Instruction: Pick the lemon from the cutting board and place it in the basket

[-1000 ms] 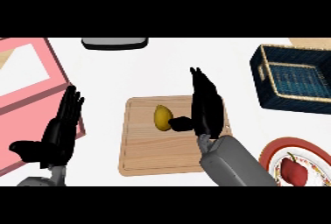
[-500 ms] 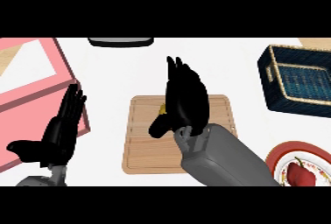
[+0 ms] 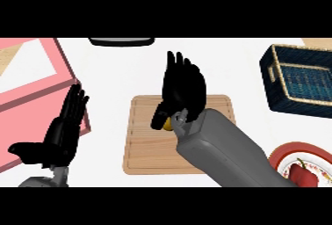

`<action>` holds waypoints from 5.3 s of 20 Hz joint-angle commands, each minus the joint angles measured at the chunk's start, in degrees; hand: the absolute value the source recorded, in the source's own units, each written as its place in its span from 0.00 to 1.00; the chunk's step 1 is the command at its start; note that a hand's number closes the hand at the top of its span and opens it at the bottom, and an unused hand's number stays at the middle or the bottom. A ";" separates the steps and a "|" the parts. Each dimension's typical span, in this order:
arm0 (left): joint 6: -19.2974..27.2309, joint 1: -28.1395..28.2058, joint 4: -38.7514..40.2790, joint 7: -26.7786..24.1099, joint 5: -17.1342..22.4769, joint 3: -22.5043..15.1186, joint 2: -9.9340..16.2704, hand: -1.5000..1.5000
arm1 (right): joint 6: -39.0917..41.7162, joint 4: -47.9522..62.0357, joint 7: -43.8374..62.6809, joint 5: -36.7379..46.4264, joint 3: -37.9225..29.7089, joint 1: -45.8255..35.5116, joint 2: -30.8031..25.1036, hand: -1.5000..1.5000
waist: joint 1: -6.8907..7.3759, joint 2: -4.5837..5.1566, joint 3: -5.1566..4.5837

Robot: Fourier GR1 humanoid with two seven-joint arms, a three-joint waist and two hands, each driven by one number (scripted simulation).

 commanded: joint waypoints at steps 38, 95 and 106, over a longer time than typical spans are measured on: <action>-3.73 -0.02 1.02 -0.70 -2.09 3.42 -2.72 0.50 | -10.03 11.72 8.74 0.75 8.97 6.11 0.98 0.00 | 0.72 0.80 0.15; -5.74 1.29 1.14 -0.04 -9.69 7.62 -9.23 0.50 | -22.31 0.18 -34.15 -0.21 15.18 23.17 -22.88 1.00 | -1.27 0.49 0.16; -5.89 2.33 -1.60 2.72 -9.48 7.76 -8.89 0.50 | -21.70 -36.99 -26.53 -8.17 -0.12 26.39 -29.87 1.00 | -2.08 0.23 0.15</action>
